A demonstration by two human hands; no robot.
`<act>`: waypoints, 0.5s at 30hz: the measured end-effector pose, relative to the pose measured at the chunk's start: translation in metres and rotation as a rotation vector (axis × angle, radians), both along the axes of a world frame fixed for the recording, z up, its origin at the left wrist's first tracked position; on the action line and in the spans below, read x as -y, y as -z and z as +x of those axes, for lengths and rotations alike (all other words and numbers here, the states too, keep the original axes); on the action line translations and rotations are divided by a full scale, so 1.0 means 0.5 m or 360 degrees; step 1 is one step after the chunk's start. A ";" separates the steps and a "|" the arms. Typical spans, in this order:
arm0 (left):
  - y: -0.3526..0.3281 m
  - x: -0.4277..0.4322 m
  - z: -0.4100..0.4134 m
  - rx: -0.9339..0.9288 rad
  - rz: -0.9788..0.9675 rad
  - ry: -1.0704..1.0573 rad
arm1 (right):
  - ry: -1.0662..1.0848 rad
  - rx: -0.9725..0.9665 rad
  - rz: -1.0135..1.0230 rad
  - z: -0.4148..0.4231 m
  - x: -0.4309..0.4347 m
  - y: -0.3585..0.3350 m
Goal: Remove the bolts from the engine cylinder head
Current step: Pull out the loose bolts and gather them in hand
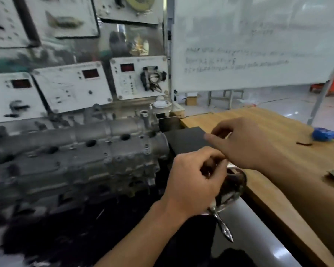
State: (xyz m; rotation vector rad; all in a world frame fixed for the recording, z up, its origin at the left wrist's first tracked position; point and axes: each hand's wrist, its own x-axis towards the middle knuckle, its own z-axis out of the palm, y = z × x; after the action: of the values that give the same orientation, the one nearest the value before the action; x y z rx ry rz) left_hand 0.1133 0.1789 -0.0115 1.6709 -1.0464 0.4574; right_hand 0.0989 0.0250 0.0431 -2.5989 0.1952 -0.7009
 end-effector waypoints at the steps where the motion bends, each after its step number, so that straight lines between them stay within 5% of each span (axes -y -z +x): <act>1: -0.016 -0.043 0.008 0.0030 -0.0049 -0.0083 | -0.0195 0.0076 0.0033 0.022 -0.048 -0.024; 4: -0.052 -0.148 0.025 0.0031 -0.0130 -0.0305 | -0.0638 -0.0050 0.0011 0.080 -0.150 -0.068; 7: -0.064 -0.216 0.040 -0.0188 -0.0258 -0.0471 | -0.0866 -0.0273 -0.0386 0.116 -0.203 -0.076; 12: -0.071 -0.274 0.051 -0.0783 -0.0646 -0.0541 | -0.0746 -0.0467 -0.0774 0.125 -0.222 -0.077; 15: -0.079 -0.292 0.038 -0.1118 -0.0934 -0.0264 | -0.0756 -0.0174 -0.0857 0.094 -0.221 -0.142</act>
State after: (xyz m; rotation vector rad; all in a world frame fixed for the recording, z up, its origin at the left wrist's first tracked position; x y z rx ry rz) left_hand 0.1322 0.3250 0.0278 1.2322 -0.2181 0.2154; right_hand 0.1460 0.1355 0.1139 -3.0098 -0.6461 -0.4805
